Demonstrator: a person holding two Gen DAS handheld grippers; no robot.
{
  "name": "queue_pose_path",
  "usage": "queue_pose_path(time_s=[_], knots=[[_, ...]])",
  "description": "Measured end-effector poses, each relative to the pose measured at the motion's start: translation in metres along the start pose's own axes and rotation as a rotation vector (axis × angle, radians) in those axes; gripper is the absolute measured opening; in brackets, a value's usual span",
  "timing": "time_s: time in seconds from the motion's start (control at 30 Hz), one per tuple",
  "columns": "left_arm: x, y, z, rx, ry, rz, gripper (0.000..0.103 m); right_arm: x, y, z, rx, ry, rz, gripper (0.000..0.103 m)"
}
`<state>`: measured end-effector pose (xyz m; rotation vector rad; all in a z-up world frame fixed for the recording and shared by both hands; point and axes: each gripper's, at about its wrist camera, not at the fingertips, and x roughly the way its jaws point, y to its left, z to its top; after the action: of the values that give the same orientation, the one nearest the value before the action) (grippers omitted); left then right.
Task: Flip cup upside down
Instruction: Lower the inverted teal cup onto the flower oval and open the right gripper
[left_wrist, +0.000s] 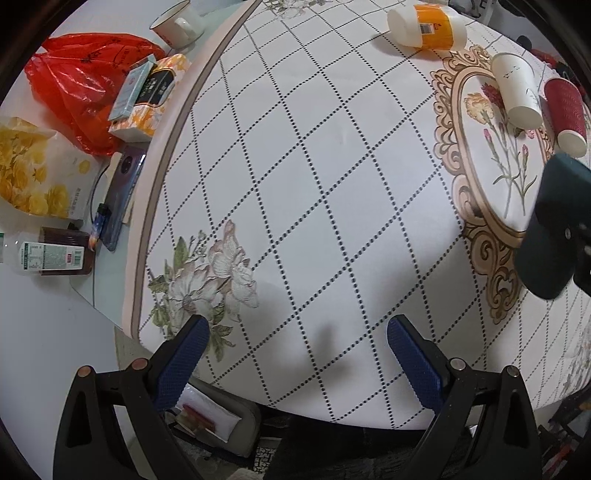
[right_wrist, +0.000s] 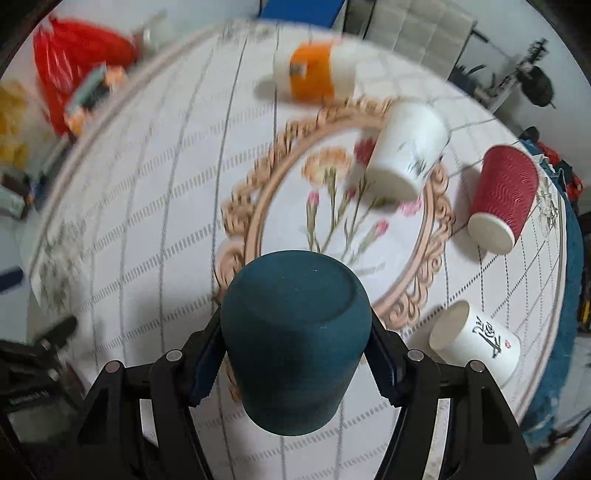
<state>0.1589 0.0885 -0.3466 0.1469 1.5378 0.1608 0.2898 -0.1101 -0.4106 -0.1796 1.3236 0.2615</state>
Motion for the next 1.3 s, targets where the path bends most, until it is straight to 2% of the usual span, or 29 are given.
queue_pose_path(time_s=[0.07,0.13,0.3,0.6,0.97,1.03,1.1,1.17,1.3], knots=[[0.001,-0.003,0.002,0.0,0.002,-0.004,0.099,-0.01,0.02,-0.019,0.042,-0.114,0.018,0.071],[0.003,-0.007,0.003,0.001,0.008,-0.012,0.099,-0.022,0.021,-0.033,0.072,-0.203,0.025,0.071],[0.005,-0.015,0.002,0.022,0.008,-0.016,0.099,-0.016,0.029,-0.048,0.081,-0.28,0.013,0.071],[0.005,-0.02,0.002,0.038,0.001,-0.023,0.099,-0.011,0.031,-0.081,0.072,-0.288,-0.004,0.071],[-0.005,-0.029,-0.003,0.08,-0.033,-0.032,0.099,-0.014,0.033,-0.097,0.085,-0.22,-0.041,0.072],[-0.008,-0.028,-0.004,0.087,-0.042,-0.043,0.099,-0.017,0.032,-0.098,0.113,-0.191,-0.041,0.075],[-0.014,-0.028,-0.006,0.092,-0.055,-0.057,0.099,-0.025,0.029,-0.101,0.145,-0.176,-0.042,0.089],[-0.021,-0.028,-0.008,0.1,-0.065,-0.075,0.099,-0.039,0.026,-0.109,0.198,-0.167,-0.043,0.094],[-0.041,-0.032,-0.018,0.135,-0.12,-0.097,0.099,-0.071,0.018,-0.131,0.301,-0.148,-0.085,0.097]])
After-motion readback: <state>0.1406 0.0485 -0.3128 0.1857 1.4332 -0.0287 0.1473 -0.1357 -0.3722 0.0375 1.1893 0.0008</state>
